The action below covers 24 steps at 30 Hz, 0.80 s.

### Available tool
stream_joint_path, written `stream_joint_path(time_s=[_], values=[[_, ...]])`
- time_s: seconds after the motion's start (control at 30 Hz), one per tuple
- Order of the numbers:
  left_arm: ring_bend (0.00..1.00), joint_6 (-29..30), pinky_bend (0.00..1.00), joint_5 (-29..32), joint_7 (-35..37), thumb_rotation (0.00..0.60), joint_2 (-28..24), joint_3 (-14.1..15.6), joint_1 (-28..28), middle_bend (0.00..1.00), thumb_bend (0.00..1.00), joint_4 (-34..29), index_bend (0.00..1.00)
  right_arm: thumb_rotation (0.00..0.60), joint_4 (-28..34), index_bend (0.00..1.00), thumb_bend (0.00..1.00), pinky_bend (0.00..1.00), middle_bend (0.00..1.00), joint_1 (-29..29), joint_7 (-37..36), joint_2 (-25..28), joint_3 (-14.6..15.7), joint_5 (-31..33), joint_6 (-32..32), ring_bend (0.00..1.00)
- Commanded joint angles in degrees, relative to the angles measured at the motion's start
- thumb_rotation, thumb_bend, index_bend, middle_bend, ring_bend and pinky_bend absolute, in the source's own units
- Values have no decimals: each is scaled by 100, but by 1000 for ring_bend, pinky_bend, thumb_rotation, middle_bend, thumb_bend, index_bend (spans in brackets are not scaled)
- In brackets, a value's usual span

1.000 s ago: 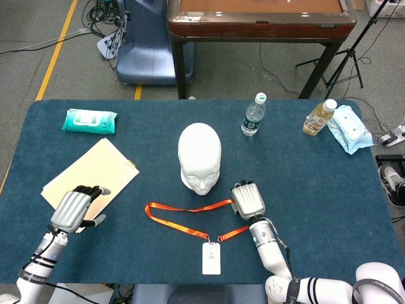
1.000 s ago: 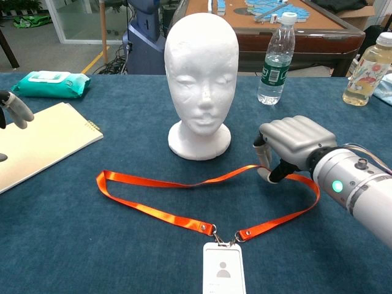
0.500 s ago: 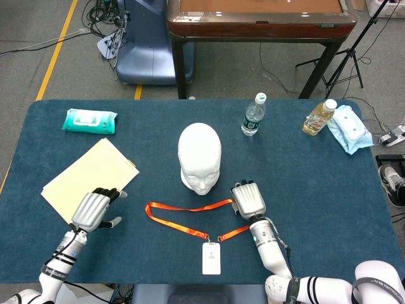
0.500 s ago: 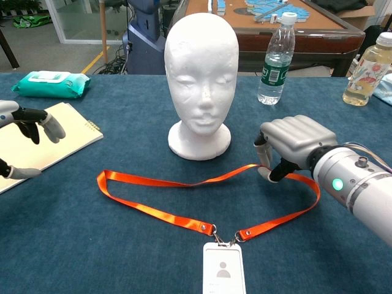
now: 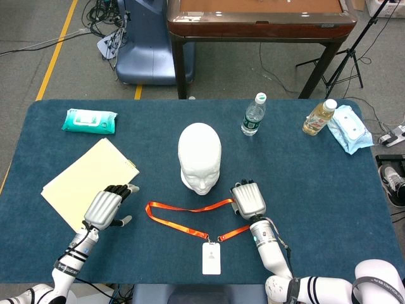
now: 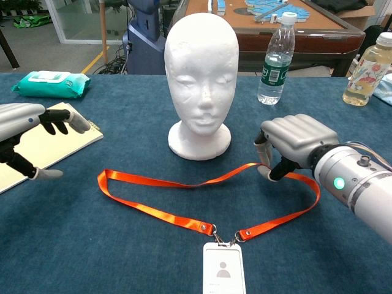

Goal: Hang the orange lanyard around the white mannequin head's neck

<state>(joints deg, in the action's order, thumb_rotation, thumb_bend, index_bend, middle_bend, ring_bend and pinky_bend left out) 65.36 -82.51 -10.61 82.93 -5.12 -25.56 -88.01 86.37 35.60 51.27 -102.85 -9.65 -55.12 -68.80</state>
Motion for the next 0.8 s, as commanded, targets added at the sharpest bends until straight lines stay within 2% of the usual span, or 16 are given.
stream_joint_path(time_s=[0.03,0.23,0.8], values=[[246,-14,238,9,-11,600,47,-7,-46,224,173,0,243,600,-8,633,436,393,476,13,-7,-19,9,11,1,330],[246,-107,238,131,25,600,223,-90,-171,224,173,8,347,600,-10,633,437,393,477,52,39,-70,26,34,-27,330],[246,-480,238,366,87,600,517,-140,-499,224,173,256,347,600,106,633,436,393,477,197,152,-189,32,86,-23,330]])
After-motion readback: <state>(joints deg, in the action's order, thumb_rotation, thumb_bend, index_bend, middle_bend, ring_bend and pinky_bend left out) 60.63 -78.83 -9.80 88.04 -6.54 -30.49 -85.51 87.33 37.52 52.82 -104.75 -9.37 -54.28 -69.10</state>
